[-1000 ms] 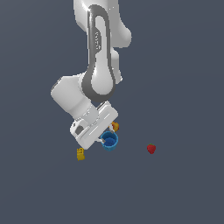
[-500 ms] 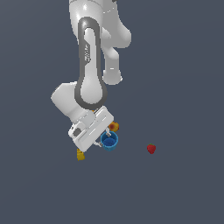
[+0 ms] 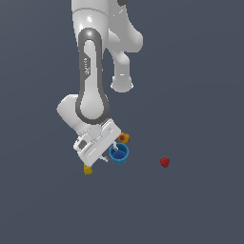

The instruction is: Pick up a designated object from a clutter of objects.

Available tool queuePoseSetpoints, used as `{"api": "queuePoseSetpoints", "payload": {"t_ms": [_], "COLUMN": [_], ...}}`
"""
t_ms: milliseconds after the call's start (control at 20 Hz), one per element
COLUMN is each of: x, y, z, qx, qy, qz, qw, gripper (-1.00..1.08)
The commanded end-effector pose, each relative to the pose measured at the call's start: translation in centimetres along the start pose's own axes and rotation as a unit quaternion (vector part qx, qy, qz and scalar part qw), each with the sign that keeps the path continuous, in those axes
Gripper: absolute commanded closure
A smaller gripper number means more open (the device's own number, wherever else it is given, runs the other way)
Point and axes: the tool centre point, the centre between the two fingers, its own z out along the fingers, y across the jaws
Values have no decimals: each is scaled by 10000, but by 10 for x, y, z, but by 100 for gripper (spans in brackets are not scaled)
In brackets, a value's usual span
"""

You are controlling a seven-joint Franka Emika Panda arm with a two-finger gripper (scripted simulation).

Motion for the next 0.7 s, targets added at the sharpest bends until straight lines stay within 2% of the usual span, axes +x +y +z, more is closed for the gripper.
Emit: {"api": "queuePoseSetpoints", "payload": {"t_ms": [0, 650], "x": [-3, -6], "y": [1, 3], "z": [1, 11], "qx": [-35, -69], "qy": [33, 62], "qz": [-47, -86], "qw": [10000, 9999], "gripper": [-20, -20]}}
